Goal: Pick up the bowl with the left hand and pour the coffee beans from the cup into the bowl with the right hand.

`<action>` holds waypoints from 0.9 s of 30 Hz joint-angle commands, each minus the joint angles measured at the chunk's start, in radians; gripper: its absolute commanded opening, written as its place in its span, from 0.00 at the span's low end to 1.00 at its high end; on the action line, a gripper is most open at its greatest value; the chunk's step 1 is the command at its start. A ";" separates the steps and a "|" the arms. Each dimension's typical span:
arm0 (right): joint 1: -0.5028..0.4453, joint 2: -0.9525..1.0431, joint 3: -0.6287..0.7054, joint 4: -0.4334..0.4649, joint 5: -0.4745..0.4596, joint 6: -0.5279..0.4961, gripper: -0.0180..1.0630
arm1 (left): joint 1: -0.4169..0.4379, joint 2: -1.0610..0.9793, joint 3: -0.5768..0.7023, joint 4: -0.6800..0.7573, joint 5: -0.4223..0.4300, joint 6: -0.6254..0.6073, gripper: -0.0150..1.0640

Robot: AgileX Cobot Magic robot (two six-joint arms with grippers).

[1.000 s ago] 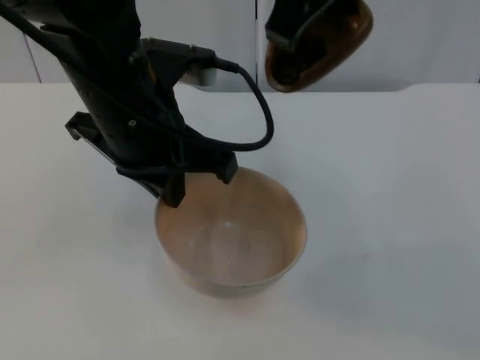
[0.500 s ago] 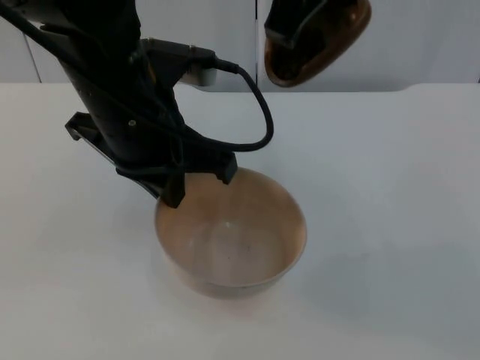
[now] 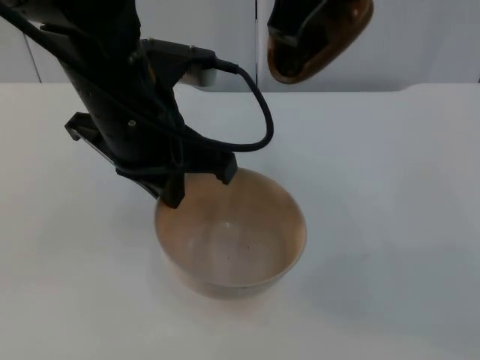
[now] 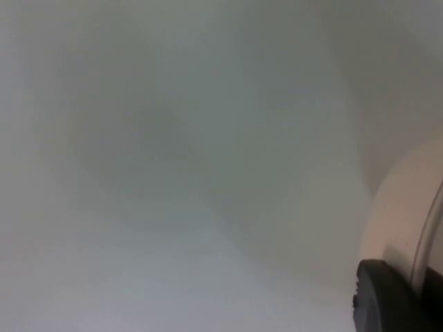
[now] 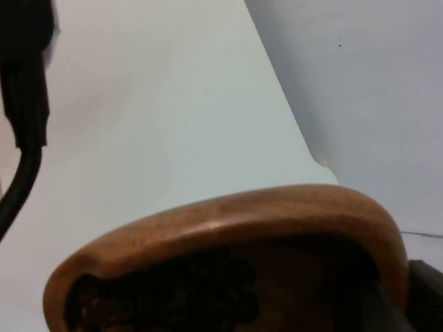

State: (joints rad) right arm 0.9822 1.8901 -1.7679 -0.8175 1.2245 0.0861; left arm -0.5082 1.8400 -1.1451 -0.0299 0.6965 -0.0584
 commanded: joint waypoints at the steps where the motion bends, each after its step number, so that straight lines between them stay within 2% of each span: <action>1: 0.007 -0.009 0.018 -0.026 -0.003 -0.004 0.02 | -0.006 -0.003 0.005 -0.014 0.003 0.000 0.01; 4: 0.007 -0.009 0.091 -0.076 -0.003 0.042 0.02 | -0.006 -0.003 0.005 -0.014 -0.003 0.000 0.01; 7: 0.007 -0.009 0.114 -0.071 -0.003 0.062 0.02 | -0.006 -0.003 0.005 -0.014 -0.005 0.000 0.01; 13: 0.018 -0.009 0.114 -0.075 -0.003 0.071 0.02 | -0.006 -0.003 0.005 -0.014 -0.005 0.000 0.01; 18: 0.053 -0.009 0.114 -0.148 -0.003 0.080 0.02 | -0.006 -0.003 0.005 -0.014 -0.005 0.000 0.01; 27: 0.065 -0.009 0.114 -0.188 -0.003 0.078 0.02 | -0.006 -0.003 0.005 -0.014 0.001 0.000 0.01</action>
State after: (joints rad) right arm 1.0420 1.8902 -1.6536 -0.9709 1.2227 0.1598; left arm -0.5082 1.8400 -1.1451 -0.0299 0.6945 -0.0563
